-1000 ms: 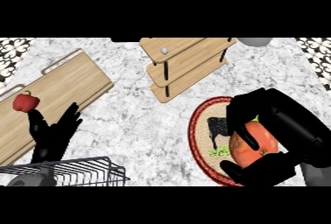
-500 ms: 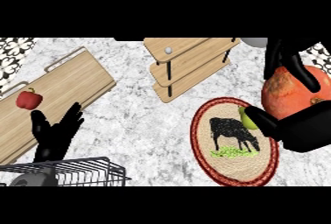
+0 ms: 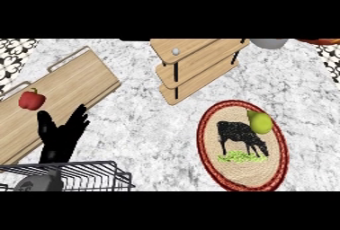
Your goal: Pick the squash from the placemat and place it in the tiered shelf
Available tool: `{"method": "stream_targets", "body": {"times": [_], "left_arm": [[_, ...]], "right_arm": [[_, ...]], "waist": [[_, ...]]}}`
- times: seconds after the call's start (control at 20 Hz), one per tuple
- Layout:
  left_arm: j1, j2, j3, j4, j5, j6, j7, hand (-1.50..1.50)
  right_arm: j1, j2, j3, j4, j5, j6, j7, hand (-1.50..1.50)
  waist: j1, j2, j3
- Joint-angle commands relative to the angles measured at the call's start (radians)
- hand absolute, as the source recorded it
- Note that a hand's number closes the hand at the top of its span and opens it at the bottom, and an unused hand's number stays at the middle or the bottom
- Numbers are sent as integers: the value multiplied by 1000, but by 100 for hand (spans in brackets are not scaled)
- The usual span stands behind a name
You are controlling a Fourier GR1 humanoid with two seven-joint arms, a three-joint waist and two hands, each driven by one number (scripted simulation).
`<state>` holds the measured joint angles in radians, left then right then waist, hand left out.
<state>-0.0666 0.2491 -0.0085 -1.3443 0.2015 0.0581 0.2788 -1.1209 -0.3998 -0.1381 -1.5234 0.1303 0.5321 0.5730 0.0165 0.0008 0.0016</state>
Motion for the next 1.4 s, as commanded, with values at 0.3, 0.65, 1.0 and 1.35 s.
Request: {"method": "stream_targets", "body": {"times": [0.3, 0.65, 1.0, 1.35], "left_arm": [[-34, -16, 14, 44, -4, -16, 10, 0], [19, -53, -19, 22, -44, -3, -31, 0], [-28, -36, 18, 44, -38, -10, -10, 0], [-17, -61, -6, -40, -59, 31, 58, 0]], "right_arm": [[-147, -45, 44, 410, 122, 23, -292, 150], [-183, -7, 111, 630, 282, -116, -519, 150], [-266, 46, 113, 836, 359, -243, -638, 150], [-314, 11, 77, 1001, 372, -243, -767, 150]], "waist": [[3, 5, -2], [12, 9, -2], [11, 8, -2], [15, 9, -2]]}}
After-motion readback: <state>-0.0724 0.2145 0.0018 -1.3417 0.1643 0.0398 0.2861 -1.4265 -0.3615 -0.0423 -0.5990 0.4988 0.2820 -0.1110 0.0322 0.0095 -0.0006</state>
